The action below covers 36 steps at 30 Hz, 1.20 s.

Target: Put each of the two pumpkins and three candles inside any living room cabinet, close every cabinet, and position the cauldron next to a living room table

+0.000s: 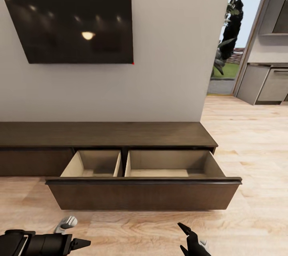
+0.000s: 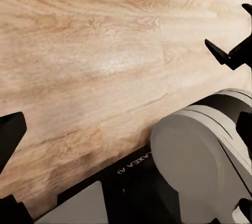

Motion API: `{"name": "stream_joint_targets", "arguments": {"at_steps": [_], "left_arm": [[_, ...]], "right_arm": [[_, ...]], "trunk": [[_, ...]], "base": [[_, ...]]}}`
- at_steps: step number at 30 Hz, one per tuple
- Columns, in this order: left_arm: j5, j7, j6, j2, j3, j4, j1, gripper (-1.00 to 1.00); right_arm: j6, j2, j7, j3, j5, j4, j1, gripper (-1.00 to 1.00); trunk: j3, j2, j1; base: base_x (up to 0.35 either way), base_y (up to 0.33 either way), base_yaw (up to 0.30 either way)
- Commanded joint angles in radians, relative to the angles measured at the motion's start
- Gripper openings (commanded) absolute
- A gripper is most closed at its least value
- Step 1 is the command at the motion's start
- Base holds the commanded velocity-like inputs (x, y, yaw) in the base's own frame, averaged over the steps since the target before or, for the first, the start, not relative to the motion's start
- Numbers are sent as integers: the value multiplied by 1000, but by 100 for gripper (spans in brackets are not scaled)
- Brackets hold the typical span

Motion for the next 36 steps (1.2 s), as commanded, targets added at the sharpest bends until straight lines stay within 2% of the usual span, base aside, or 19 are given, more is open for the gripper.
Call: {"name": "stream_joint_targets", "arguments": {"at_steps": [1,6,9,20,24,27,31,34,36], "left_arm": [[0,3,0,-2,0,0,0,100],[-2,18,0,-44,-1,1,0,100],[0,48,0,-53,-2,1,0,100],[-4,59,0,-54,-2,1,0,100],[-3,92,0,-54,-1,1,0,100],[-2,140,0,-54,0,1,0,100],[-1,239,-1,-54,0,5,0,100],[2,298,-5,-54,3,24,0,100],[4,322,-27,-53,7,89,0,100]], "right_arm": [[0,0,0,0,0,0,0,100],[-2,0,-5,5,0,0,0,100],[0,0,-6,5,0,0,0,100],[-14,9,-13,2,-3,10,0,100],[-37,7,-68,1,-4,10,0,100],[-37,3,-147,0,-5,10,0,100],[-41,2,-277,1,-4,9,0,100],[-48,0,-297,4,-1,9,0,100],[-56,0,-300,5,1,8,0,100]], "trunk": [[3,7,-4],[19,42,-23],[28,63,-35],[63,140,-77],[75,168,-92],[85,189,-104],[97,217,-119],[107,238,-130],[113,252,-138]], "base": [[0,0,0],[0,0,0],[0,0,0],[0,0,0],[0,0,0],[0,0,0],[-2,0,0],[-126,0,0],[-263,0,0]]}}
